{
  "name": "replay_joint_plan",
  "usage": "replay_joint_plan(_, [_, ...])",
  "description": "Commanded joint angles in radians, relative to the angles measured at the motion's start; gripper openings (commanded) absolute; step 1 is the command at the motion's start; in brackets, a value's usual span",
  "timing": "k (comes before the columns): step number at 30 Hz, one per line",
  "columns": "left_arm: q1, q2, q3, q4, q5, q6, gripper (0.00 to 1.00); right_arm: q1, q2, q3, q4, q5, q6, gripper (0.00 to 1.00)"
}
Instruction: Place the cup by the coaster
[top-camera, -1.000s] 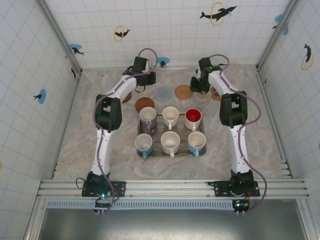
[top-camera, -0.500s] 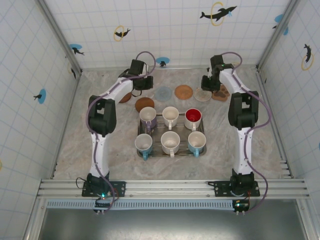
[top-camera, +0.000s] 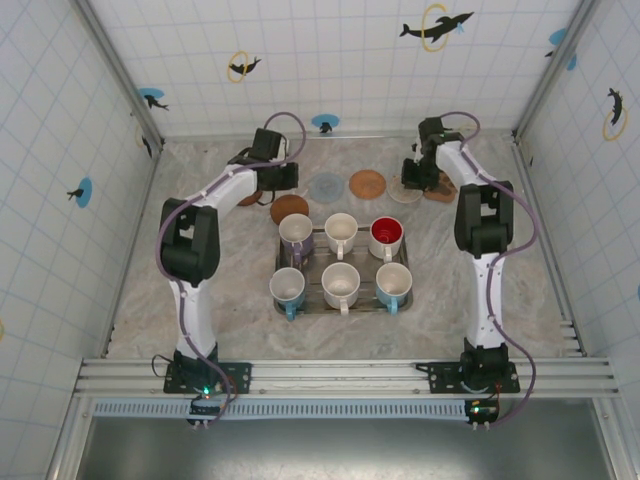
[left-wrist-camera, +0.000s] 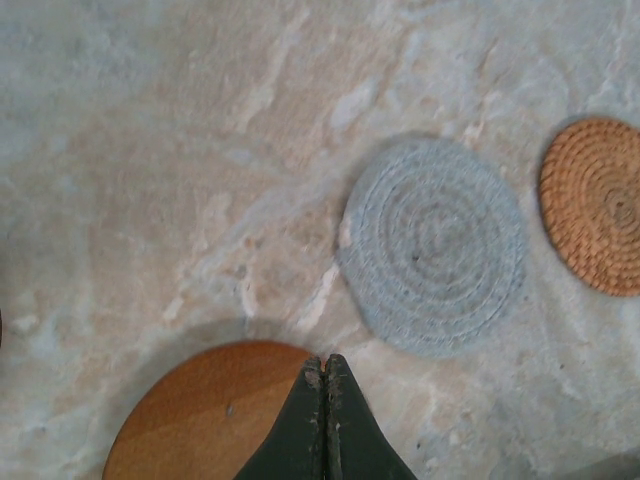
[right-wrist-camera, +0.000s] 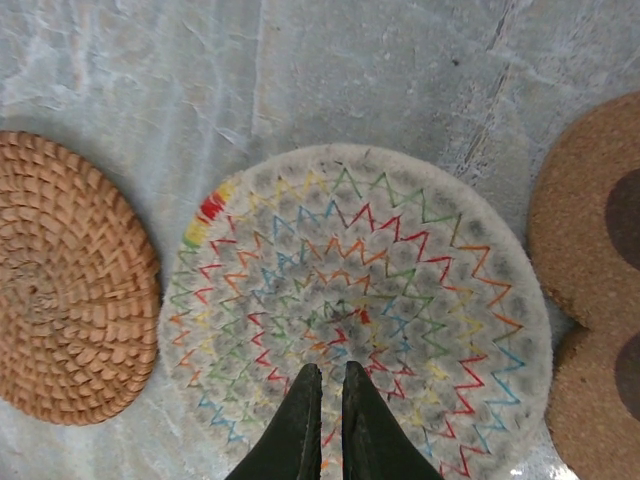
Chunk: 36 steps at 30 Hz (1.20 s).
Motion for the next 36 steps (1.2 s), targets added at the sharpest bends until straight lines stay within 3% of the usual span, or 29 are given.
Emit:
replay_joint_plan(1, [-0.004, -0.057, -0.032, 0.019, -0.014, 0.014, 0.00, 0.006, 0.031, 0.006, 0.006, 0.000, -0.001, 0.13])
replay_joint_plan(21, [-0.003, -0.093, -0.098, -0.008, -0.051, 0.010, 0.00, 0.009, 0.074, 0.047, -0.001, -0.011, 0.003, 0.13])
replay_joint_plan(36, [-0.003, -0.067, -0.097, -0.044, -0.065, 0.003, 0.00, 0.004, -0.048, 0.083, -0.008, -0.011, 0.013, 0.17])
